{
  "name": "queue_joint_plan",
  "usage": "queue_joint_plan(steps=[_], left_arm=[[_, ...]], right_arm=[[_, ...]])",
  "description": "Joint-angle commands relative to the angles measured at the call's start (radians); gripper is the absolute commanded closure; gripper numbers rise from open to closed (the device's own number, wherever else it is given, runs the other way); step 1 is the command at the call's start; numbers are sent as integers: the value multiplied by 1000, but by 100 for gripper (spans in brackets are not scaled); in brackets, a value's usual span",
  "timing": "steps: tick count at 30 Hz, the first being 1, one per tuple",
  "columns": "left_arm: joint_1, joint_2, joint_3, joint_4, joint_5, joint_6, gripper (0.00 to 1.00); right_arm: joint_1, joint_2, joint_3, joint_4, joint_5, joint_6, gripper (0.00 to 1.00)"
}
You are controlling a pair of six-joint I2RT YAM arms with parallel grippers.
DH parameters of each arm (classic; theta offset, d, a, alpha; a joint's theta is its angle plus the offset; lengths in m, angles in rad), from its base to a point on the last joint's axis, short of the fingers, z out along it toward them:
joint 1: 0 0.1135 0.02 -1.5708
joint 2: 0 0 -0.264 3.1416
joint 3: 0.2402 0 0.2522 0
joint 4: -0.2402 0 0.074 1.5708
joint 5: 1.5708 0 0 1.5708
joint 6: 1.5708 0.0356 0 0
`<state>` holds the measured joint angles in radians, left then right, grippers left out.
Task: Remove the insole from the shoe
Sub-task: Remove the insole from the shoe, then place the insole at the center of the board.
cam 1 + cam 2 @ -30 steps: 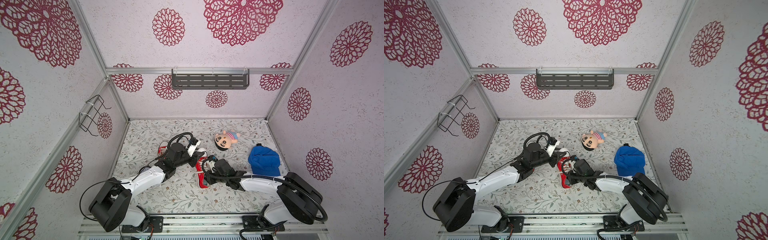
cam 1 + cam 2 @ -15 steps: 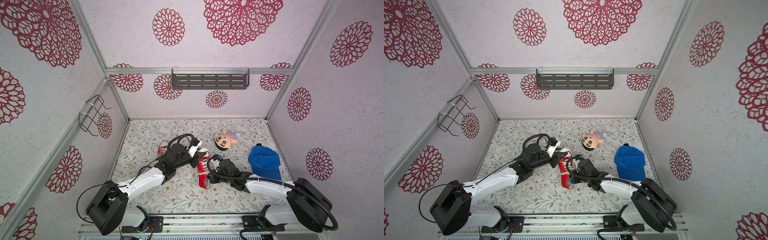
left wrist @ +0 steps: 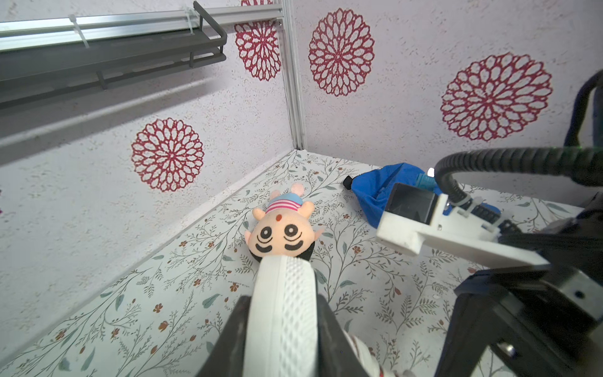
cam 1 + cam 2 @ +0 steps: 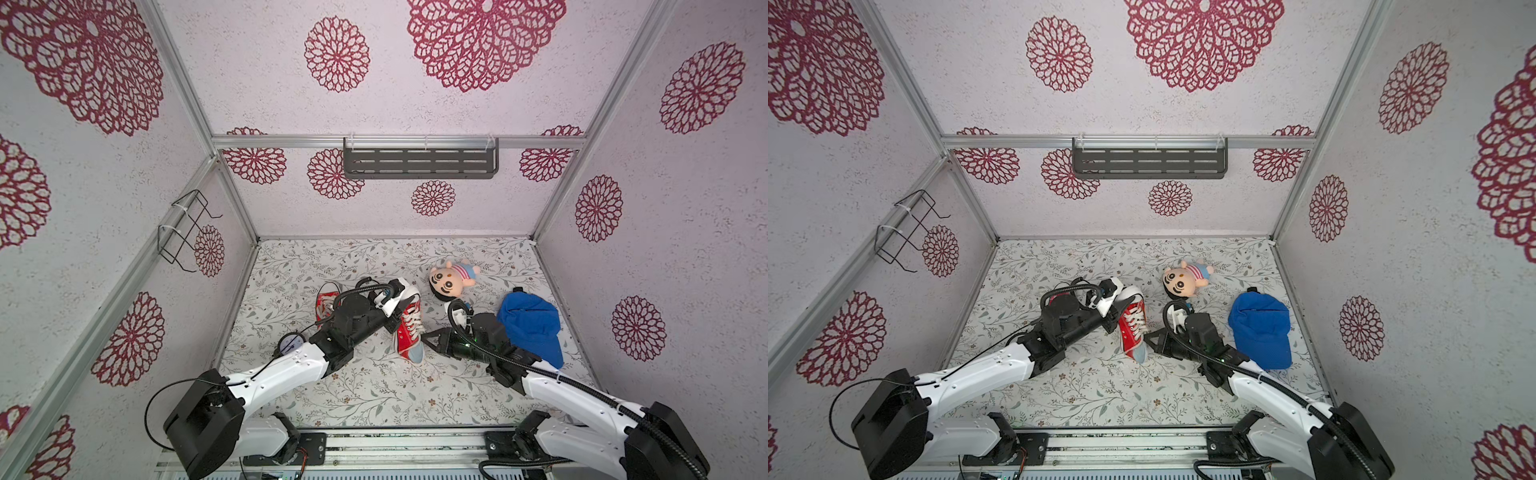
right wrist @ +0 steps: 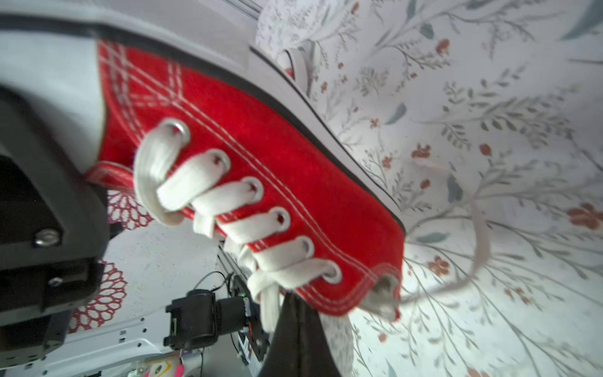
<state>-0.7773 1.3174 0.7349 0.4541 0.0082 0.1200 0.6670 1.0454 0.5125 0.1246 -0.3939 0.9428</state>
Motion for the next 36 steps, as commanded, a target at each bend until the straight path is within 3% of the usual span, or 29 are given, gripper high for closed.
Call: queue_joint_plan(steps=[1, 5, 9, 13, 19, 26, 32, 36], left_arm=[[24, -4, 3, 37, -82, 54, 100], [75, -2, 26, 15, -28, -34, 100], [98, 17, 31, 9, -38, -84, 100], [143, 22, 49, -31, -52, -119, 100], [307, 21, 188, -198, 38, -164, 100], [453, 33, 405, -452, 237, -205, 100], [513, 64, 451, -446, 503, -289, 100], [517, 90, 475, -477, 618, -307, 100]], right_arm=[[-4, -45, 58, -365, 88, -153, 100], [-6, -18, 4, -613, 191, -250, 100], [-6, 1, -31, -654, 206, -261, 100], [-7, 31, 13, -769, 308, -302, 100], [-30, -13, 13, -745, 351, -278, 100], [-222, -134, -44, -567, 225, -276, 100], [-318, 1, -51, -489, 110, -398, 100], [-337, 23, 43, -566, 195, -468, 53]])
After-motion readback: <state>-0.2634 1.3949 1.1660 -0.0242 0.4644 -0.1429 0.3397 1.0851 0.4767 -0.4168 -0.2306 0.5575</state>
